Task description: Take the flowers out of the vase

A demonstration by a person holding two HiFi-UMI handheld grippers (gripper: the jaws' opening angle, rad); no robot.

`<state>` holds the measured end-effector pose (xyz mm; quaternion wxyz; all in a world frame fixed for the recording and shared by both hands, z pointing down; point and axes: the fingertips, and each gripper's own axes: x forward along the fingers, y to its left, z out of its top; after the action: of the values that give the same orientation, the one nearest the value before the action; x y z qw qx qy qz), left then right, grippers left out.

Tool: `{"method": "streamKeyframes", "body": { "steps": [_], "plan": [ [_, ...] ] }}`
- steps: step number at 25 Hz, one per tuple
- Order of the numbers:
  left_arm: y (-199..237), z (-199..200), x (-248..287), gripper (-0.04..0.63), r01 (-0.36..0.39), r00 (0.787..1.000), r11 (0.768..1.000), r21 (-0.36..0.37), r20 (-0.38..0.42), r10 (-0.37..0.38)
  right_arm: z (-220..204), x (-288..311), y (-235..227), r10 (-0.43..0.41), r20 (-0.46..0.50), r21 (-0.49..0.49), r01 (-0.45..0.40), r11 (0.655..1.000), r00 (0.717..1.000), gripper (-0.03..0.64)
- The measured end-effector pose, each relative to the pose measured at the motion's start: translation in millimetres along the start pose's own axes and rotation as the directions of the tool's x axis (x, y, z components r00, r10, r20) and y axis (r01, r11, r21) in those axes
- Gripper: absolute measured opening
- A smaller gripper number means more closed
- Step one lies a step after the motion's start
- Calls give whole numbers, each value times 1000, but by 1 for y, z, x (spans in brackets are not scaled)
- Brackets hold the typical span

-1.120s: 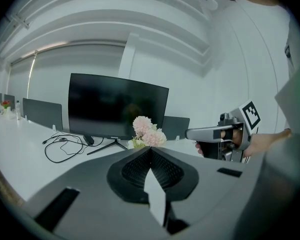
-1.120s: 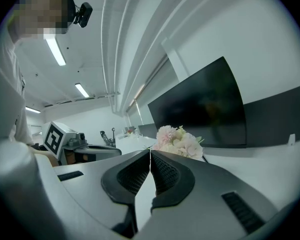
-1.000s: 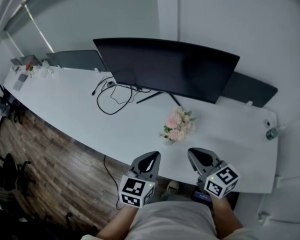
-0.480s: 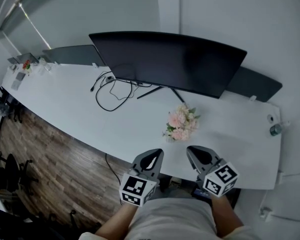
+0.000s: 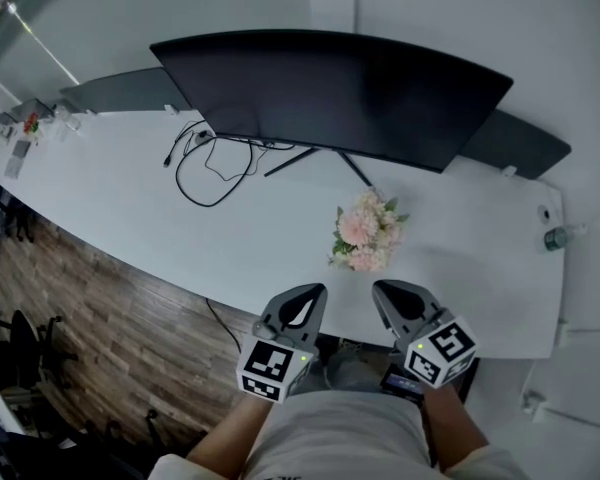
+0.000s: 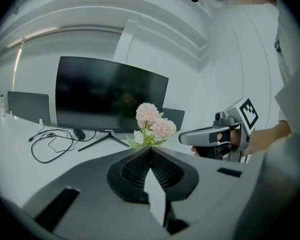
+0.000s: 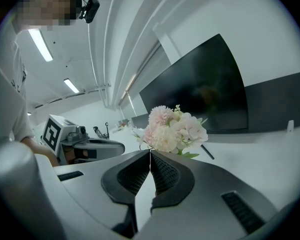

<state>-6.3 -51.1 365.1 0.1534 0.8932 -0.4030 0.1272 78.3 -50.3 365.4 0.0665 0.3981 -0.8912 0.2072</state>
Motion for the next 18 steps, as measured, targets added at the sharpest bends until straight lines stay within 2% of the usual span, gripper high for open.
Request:
{"method": "streamKeyframes", "body": {
  "steps": [9,18],
  "plan": [
    [14,-19,18,3,43,998,999,14,-45,-42,-17,20,-9,-31,-25,18,32,999,999,32],
    [28,-38,37,5,48,998,999,5,-48,-48,-33,37,-20,-65,-30,17,65,998,997,32]
  ]
}}
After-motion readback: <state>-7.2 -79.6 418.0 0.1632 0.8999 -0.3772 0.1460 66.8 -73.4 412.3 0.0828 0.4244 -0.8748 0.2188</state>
